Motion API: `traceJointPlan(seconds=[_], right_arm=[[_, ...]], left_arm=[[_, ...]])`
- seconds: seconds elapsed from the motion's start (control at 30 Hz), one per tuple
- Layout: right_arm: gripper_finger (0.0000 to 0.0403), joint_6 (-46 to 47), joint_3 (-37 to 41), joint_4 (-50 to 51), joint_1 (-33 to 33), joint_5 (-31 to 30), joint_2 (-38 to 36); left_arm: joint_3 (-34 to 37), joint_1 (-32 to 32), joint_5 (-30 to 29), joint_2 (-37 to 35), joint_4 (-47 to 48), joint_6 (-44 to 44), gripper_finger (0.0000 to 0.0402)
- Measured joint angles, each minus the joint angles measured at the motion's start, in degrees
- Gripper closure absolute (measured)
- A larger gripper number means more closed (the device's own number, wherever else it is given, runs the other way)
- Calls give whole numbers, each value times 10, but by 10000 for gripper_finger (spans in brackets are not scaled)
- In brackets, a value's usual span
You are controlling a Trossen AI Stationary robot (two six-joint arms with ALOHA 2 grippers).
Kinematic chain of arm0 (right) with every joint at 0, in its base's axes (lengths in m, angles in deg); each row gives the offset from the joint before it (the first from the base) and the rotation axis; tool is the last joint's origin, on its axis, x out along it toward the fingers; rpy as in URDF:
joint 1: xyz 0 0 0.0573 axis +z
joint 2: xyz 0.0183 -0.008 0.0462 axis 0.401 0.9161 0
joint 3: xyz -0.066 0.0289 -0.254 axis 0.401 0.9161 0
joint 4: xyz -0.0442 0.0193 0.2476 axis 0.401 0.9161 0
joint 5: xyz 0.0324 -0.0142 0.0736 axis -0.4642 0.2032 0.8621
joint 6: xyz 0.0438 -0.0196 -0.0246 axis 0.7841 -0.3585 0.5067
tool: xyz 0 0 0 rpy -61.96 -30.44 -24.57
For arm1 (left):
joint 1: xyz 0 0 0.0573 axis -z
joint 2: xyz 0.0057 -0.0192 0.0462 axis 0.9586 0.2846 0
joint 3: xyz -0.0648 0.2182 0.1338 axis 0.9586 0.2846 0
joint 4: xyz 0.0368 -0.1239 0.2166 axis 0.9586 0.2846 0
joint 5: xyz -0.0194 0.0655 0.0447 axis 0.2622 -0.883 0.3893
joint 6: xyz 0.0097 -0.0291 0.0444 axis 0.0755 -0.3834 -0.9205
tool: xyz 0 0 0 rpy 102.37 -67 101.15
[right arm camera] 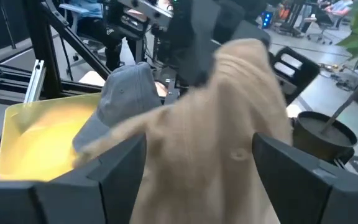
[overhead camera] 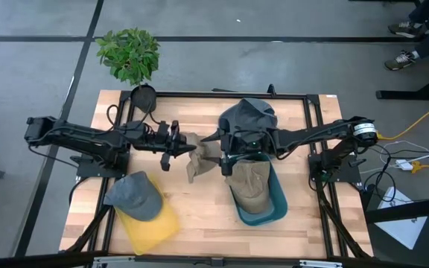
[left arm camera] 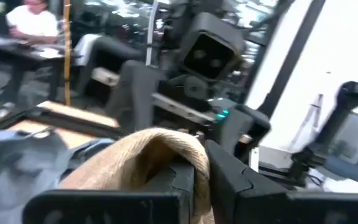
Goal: Pick & Place hat
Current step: Put the brown cap into the blue bin
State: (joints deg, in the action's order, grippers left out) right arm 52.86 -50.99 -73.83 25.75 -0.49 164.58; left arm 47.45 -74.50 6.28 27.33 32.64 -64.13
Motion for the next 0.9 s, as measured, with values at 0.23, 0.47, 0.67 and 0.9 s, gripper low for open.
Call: traceJointPlan(seconds=[0.23, 0.47, 0.67, 0.9], right_arm=[[118, 14, 0, 7, 0, 0, 0], [207, 36, 0, 19, 2, -1, 0], [341, 65, 0, 19, 9, -2, 0], [389, 89, 0, 17, 22, -23, 0]], left_arm=[[0, 0, 11, 17, -44, -32, 382], [0, 0, 11, 15, -45, -53, 376], [0, 0, 10, 14, -44, -83, 369], [0, 0, 15, 14, -44, -93, 361]])
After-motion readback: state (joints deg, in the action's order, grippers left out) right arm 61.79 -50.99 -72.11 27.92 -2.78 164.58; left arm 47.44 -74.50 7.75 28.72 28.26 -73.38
